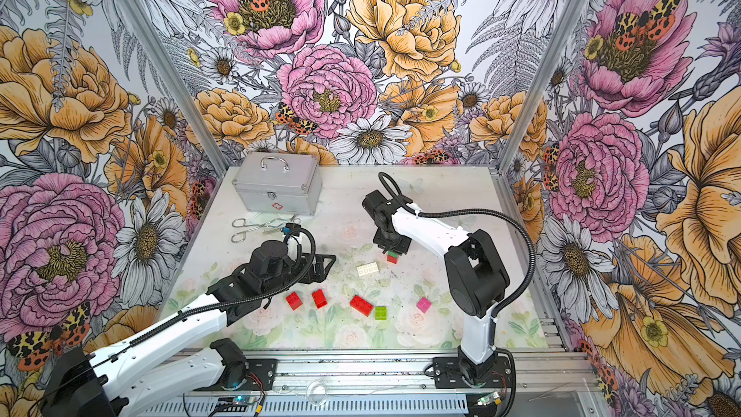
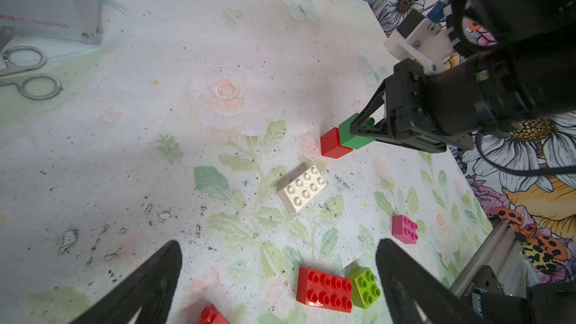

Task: Assemble the letter r with lego
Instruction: Assemble the lego brick with the lego brick.

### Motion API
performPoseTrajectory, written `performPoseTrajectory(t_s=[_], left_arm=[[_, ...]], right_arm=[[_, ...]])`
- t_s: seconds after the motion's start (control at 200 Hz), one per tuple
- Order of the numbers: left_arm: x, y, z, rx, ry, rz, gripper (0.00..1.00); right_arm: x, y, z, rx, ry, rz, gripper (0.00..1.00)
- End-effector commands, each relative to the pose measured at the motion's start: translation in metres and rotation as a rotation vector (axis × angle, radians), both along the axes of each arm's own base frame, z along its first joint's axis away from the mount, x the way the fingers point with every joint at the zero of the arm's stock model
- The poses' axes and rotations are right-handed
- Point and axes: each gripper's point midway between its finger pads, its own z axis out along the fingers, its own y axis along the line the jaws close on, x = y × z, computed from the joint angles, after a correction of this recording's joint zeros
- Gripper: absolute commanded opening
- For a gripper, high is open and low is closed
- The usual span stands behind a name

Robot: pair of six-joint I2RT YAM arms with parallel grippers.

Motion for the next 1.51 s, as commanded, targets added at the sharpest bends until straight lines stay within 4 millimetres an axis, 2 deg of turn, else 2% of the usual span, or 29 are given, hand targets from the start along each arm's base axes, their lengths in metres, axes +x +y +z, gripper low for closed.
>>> performPoseTrajectory(t_s=[0.0,0.19,0.49,1.186,1.376,1.501], left_arm=[[0.002,-0.007,0.022,-0.032,-0.052,-0.027,0.99],[0.001,-0.005,0.024,-0.036,-0.059,-0.023,0.99],[0.0,-0.003,0.025,-0.025,-0.062,-0.021,0.99],[0.002,-0.009,0.021,-0.022,-0.039,-0.031,0.99],[0.001,-0.011,0.022,-0.023,-0.039,-0.031,0.99],[0.001,-0.013,0.024,-0.02,-0.043,-0.03,0.99]], right_arm=[[-0.009,-0.014,0.006,-0.055,0.025,0.001,0.23],[-0.004,-0.011,0.016,-0.054,-0.016,0.006,0.23],[0.001,-0.006,0.022,-0.03,-0.079,-0.002,0.24],[-0.014,-0.008,-0.007,-0.009,-0.022,0.006,0.24],[-0.018,-0.015,-0.008,-0.009,-0.01,0.01,0.24],[-0.014,-0.011,-0.001,0.013,-0.022,0.024,0.24]])
